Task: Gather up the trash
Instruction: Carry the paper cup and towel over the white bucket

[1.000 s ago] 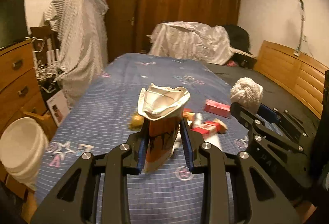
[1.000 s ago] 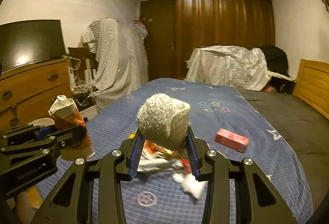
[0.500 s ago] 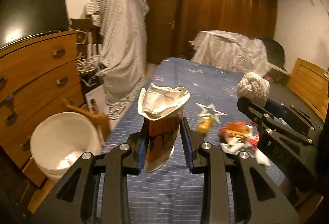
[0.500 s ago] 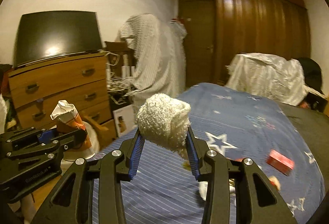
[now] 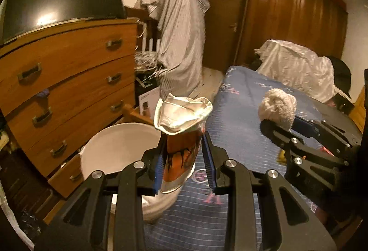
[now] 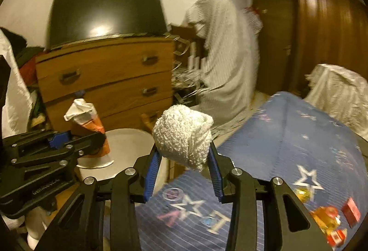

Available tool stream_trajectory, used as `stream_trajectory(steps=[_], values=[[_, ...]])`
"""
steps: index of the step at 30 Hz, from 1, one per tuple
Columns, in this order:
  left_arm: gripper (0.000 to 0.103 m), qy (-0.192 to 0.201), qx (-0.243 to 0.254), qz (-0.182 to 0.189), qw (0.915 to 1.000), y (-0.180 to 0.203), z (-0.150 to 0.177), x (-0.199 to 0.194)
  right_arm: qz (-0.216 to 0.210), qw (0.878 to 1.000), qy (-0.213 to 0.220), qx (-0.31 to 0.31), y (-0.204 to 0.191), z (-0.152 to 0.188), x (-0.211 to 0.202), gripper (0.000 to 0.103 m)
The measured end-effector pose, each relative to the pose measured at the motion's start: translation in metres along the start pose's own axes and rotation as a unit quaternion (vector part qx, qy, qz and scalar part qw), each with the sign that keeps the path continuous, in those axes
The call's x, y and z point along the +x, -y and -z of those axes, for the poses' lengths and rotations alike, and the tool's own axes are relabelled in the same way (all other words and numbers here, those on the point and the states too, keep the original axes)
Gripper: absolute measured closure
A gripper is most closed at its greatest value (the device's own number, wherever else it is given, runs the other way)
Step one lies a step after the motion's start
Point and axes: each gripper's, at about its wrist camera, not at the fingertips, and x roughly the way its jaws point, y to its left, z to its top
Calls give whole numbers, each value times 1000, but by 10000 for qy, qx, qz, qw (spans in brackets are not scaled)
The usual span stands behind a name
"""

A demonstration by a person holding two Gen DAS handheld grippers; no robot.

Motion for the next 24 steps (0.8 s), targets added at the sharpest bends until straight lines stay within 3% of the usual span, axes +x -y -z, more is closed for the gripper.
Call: stream_trajectory(steps=[10, 17, 24], values=[[74, -679, -300, -67, 9972, -56, -7, 46, -768, 9918, -1004, -176, -52, -38, 115, 62], [74, -1128, -597, -83, 9918, -95, -3, 75, -1049, 9794, -1724, -26, -50, -31, 176, 62], [73, -1479, -862, -180, 9851, -135, 7, 102, -1153, 9687, -2196, 65, -41, -15, 209, 62]])
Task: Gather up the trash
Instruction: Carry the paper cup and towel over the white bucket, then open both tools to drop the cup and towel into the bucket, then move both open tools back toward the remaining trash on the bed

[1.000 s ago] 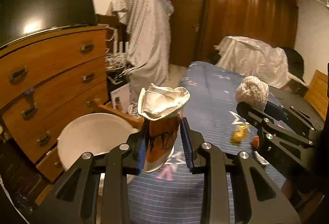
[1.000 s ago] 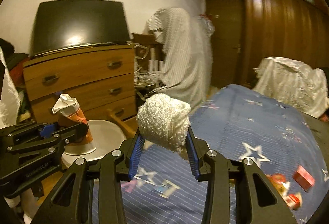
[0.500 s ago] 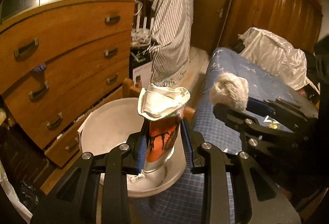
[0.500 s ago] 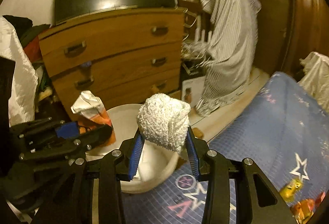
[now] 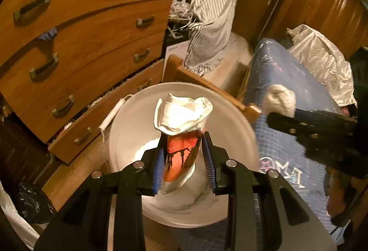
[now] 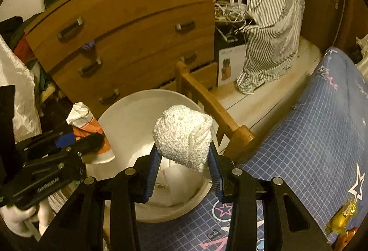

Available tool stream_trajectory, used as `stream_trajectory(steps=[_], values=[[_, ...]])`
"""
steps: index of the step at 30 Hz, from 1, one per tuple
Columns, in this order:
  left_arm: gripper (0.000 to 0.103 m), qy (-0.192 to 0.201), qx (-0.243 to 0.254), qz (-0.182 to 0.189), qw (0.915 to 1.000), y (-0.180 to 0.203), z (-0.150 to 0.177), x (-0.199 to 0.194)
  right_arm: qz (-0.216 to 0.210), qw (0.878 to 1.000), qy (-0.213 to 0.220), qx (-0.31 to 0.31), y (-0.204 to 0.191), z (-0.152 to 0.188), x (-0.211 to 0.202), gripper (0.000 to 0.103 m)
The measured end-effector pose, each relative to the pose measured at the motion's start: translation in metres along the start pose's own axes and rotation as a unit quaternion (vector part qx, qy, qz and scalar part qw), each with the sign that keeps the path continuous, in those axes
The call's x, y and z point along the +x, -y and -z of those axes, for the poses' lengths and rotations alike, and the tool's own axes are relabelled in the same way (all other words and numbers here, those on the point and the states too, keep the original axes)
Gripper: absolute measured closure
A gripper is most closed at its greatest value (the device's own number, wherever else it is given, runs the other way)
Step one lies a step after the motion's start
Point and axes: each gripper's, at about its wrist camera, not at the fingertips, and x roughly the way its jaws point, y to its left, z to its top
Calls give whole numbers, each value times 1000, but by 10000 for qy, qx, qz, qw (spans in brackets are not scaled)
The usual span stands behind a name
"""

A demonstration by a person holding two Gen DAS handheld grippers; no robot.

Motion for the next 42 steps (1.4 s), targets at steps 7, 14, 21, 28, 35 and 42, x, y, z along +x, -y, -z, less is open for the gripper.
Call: stream_trajectory(steps=[7, 14, 21, 28, 35, 42], values=[[73, -125, -187, -99, 9997, -28, -2, 13, -27, 9999, -131, -1, 11, -3, 6, 62], [73, -182, -214, -102, 9996, -37, -2, 20, -94, 9997, -209, 3, 15, -1, 8, 62], [72, -189, -249, -83, 9995, -41, -2, 21, -87, 9997, -211, -51, 12, 0, 8, 61], [61, -235, -226, -74, 9994, -37, -1, 23, -129, 9996, -247, -68, 11, 3, 10, 48], [46, -177, -301, -150, 9993, -38, -1, 22, -167, 9998, -128, 60, 20, 8, 5, 44], [46, -189, -271, -124, 9994, -34, 1, 22, -235, 9996, -45, 179, 31, 15, -2, 44]])
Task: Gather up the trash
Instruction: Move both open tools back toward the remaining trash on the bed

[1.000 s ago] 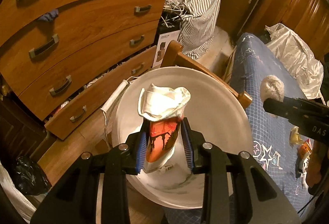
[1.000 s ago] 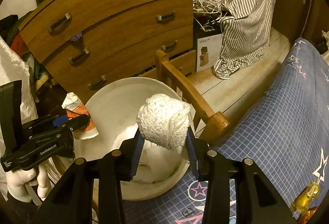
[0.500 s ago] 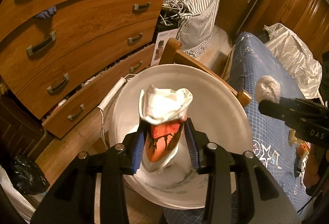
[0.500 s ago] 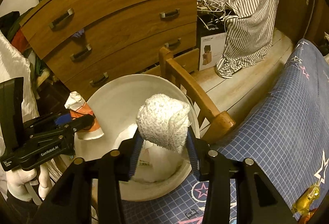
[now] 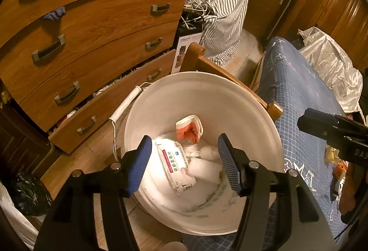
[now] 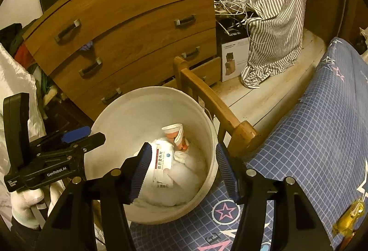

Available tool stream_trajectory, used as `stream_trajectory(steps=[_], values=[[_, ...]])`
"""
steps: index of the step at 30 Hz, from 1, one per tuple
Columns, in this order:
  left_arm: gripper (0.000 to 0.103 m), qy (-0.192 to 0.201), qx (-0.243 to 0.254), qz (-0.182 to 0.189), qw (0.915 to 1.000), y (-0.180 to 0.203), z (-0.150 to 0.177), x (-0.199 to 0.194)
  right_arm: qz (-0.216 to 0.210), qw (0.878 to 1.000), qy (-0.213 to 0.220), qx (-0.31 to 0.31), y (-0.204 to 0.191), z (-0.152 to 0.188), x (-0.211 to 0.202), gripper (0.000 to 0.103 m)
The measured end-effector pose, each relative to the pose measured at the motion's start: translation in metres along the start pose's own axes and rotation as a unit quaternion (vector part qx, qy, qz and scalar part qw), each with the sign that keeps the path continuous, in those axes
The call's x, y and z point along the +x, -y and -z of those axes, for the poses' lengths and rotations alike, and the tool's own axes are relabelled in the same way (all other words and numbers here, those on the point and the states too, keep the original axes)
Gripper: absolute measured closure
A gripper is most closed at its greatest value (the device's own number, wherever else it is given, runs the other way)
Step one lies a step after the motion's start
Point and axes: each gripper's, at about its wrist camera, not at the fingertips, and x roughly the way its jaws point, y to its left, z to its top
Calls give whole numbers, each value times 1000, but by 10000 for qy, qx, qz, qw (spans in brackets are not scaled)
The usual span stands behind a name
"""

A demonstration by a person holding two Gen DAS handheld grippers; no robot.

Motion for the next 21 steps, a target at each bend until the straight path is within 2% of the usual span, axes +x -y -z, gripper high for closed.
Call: stream_trajectory(steps=[8, 11, 17, 21], values=[[46, 3, 128, 34, 9999, 14, 8, -7, -49, 9993, 338, 122, 15, 25, -33, 43], [46, -22, 317, 100, 9994, 28, 17, -7, 74, 9981, 608, 109, 22, 47, -57, 32], [46, -272, 822, 417, 9954, 78, 45, 7, 468, 9929, 1064, 247, 51, 123, -113, 26], [46, -419, 1179, 774, 9891, 122, 63, 13, 663, 9885, 1232, 571, 82, 182, -148, 22]])
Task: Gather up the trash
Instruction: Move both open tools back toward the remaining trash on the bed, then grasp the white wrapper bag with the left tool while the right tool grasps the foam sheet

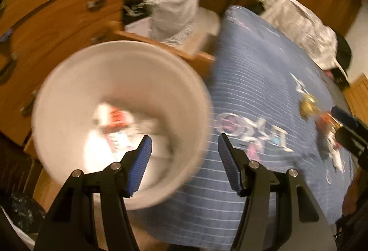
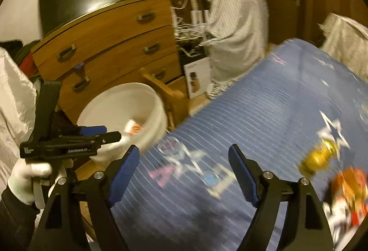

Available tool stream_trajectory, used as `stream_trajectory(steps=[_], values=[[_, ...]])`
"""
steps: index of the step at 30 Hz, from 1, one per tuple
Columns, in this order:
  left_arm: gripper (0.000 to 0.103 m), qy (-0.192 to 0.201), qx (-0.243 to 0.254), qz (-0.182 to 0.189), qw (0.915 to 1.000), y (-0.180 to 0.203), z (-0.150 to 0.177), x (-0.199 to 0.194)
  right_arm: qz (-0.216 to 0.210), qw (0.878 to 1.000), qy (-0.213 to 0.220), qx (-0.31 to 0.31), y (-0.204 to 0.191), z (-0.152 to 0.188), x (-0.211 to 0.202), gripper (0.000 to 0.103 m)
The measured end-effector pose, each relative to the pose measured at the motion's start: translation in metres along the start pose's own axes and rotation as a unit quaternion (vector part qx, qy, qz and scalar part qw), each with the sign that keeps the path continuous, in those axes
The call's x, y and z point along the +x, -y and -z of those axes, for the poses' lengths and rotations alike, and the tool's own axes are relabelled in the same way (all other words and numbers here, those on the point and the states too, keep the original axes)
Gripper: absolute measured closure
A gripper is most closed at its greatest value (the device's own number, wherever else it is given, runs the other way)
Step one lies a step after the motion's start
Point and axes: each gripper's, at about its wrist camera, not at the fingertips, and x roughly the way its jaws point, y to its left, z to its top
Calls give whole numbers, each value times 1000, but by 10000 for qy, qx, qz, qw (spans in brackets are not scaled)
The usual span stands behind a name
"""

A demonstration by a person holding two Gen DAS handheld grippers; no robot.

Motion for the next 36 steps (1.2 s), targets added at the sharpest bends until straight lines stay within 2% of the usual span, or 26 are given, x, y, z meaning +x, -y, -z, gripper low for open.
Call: stream_trajectory(steps=[4, 9, 16, 17, 21, 26, 28, 31, 32, 33, 34, 36], values=[[46, -36, 418, 337, 9985, 51, 1, 7, 215, 9987, 156, 430, 45, 45, -38, 22], [46, -145, 947, 737, 9927, 123, 8, 21, 627, 9900, 355, 1210, 115, 111, -95, 22], [46, -340, 1751, 1196, 9767, 228, 30, 44, 1541, 9590, 726, 2265, 211, 197, -172, 22], [41, -358, 1854, 1249, 9740, 242, 33, 47, 1706, 9528, 715, 2409, 227, 209, -180, 22], [31, -353, 2432, 1465, 9582, 304, 45, 63, 2070, 9373, 549, 2751, 267, 231, -181, 21], [21, -264, 3290, 1619, 9300, 369, 63, 77, 2135, 9319, 143, 2930, 308, 236, -157, 18], [19, -200, 3529, 1529, 9229, 385, 67, 85, 2058, 9318, 41, 2989, 313, 230, -142, 18], [19, -267, 3648, 1305, 9215, 400, 68, 101, 2014, 9342, -129, 2941, 322, 228, -124, 18], [22, -318, 3648, 1261, 9220, 403, 67, 106, 1995, 9356, -196, 2907, 325, 229, -118, 24], [35, -434, 3619, 1230, 9231, 405, 68, 114, 1910, 9377, -222, 2894, 326, 229, -115, 36], [43, -566, 3557, 1203, 9251, 405, 68, 120, 1840, 9392, -229, 2890, 327, 229, -114, 43], [69, -762, 3420, 1179, 9292, 400, 70, 127, 1889, 9402, -192, 2829, 326, 228, -117, 50]])
